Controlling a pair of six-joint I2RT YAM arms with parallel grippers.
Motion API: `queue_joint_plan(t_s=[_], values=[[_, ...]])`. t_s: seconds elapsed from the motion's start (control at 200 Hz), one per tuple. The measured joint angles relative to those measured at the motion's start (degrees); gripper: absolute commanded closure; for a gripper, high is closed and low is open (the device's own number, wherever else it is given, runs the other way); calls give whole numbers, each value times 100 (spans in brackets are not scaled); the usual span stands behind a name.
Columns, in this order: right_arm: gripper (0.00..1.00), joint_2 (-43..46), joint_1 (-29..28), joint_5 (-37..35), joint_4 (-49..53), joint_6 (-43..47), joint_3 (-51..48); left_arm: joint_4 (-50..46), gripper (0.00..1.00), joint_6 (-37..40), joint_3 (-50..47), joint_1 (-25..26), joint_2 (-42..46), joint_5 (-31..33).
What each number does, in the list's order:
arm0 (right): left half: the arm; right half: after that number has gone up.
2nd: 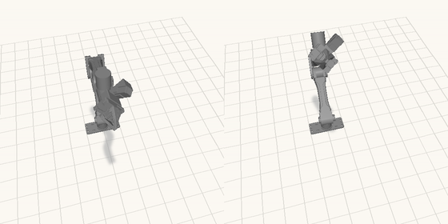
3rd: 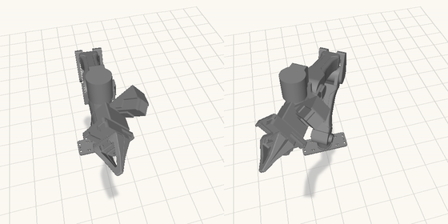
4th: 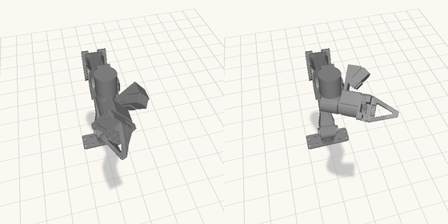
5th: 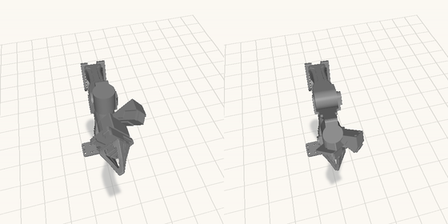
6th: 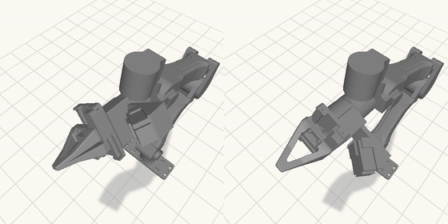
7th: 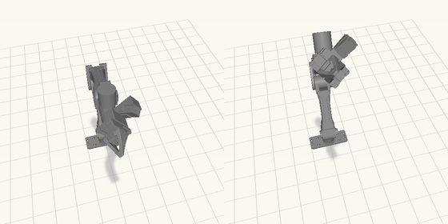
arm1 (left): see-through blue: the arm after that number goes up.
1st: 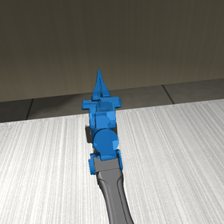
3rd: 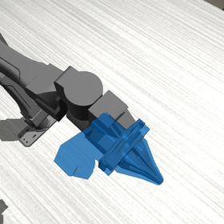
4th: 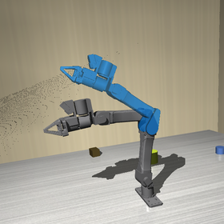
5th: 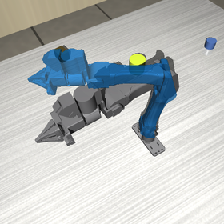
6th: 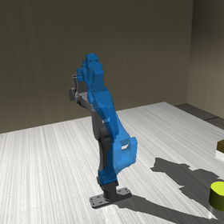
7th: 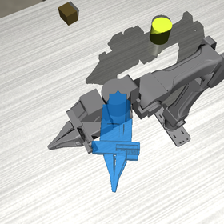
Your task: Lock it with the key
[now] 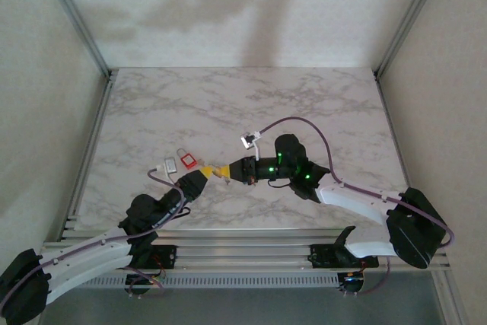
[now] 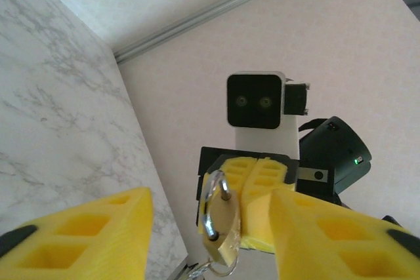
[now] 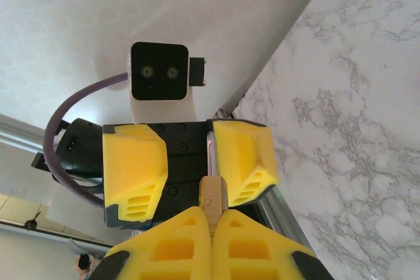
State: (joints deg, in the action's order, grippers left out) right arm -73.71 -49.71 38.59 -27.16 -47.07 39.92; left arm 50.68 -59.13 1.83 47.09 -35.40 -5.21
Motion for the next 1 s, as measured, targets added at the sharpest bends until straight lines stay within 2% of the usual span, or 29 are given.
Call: queue_joint_plan(t_s=[0.16,0.35,0.45,0.641,0.841,1.001], values=[[100,-17,-44,4,-2,0,0,13,68,-13,0,-11,70,0],[100,-44,-59,7,-7,-4,0,13,70,-4,0,-39,90,0],[100,-44,-59,20,-7,-4,0,7,76,0,0,-39,90,-2],[100,-44,-59,26,-9,-9,0,7,80,0,0,-44,90,-2],[100,-44,-59,61,-66,-55,0,-7,100,39,0,-50,85,-17],[100,-59,-59,70,-162,-229,0,-13,100,66,0,-70,92,-20]])
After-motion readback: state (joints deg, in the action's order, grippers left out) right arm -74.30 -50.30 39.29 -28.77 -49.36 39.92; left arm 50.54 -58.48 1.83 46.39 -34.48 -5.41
